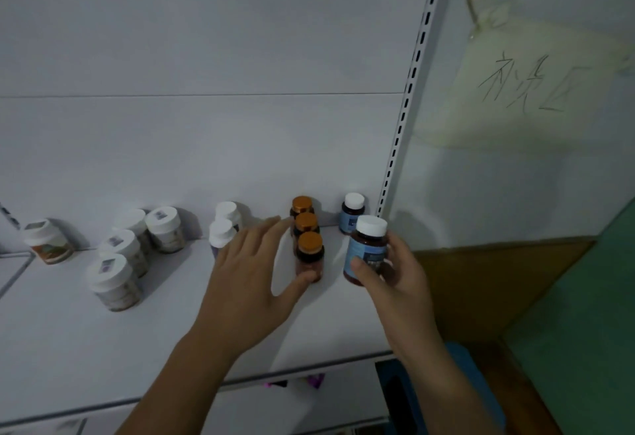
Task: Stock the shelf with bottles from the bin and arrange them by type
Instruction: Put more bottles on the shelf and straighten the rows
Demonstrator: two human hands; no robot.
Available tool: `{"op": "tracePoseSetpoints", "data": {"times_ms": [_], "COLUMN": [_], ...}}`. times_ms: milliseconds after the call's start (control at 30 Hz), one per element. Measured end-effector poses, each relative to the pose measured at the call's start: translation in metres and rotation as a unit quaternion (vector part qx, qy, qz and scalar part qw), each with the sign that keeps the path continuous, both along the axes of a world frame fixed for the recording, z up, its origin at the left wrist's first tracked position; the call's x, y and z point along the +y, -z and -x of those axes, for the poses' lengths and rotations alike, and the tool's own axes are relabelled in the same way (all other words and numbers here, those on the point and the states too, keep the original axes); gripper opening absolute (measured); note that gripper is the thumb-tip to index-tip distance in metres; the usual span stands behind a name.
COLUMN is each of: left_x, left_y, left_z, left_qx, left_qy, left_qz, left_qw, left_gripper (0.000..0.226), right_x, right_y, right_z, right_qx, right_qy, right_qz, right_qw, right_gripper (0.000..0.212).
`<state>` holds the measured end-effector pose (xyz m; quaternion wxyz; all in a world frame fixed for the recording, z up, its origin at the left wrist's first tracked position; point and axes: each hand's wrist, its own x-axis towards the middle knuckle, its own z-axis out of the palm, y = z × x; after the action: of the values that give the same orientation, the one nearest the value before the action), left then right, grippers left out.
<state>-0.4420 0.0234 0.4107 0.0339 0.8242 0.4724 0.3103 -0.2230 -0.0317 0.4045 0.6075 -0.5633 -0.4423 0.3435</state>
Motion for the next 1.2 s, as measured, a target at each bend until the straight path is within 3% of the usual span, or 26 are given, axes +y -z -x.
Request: {"op": "tracePoseSetpoints", "data": {"times_ms": [100, 267, 633, 800, 1000, 1100, 1200], "left_x": [-0.005, -0.010, -0.015, -0.008, 0.002, 0.015, 0.029], "left_y": [0.002, 0.001, 0.009, 0.019, 0.038, 0.046, 0.048], "left_z": [-0.011, -0.018, -0.013, 0.002, 0.033, 0.052, 0.065], "left_qx": [0.035, 0.052, 0.026, -0.034, -0.109, -0.155, -0.209], "left_qy": [0.004, -0.004, -0.027, -0.058, -0.091, -0.109, -0.118], "left_qz": [-0.004, -0.007, 0.024, 0.055, 0.105, 0.125, 0.163], "left_qw": [0.999, 0.999, 0.999, 0.996, 0.984, 0.974, 0.957], "left_gripper": [0.082, 0.082, 0.077, 0.066, 0.063, 0.062, 0.064], "right_x": [0.026, 0.072, 0.116, 0.121, 0.095, 0.064, 0.038], "right_y": [0.011, 0.037, 0.062, 0.063, 0.053, 0.030, -0.005], "right_z": [-0.027, -0.047, -0.053, -0.055, -0.049, -0.029, 0.010], "right_qx": [-0.079, -0.161, -0.163, -0.163, -0.143, -0.156, -0.160], "right_qy": [0.012, -0.018, -0.005, -0.008, 0.019, 0.065, 0.000], "right_qz": [0.028, 0.074, 0.077, 0.082, 0.084, -0.008, -0.059], "right_qw": [0.996, 0.984, 0.984, 0.983, 0.986, 0.986, 0.985], "right_gripper": [0.063, 0.054, 0.064, 0.062, 0.082, 0.063, 0.048]}}
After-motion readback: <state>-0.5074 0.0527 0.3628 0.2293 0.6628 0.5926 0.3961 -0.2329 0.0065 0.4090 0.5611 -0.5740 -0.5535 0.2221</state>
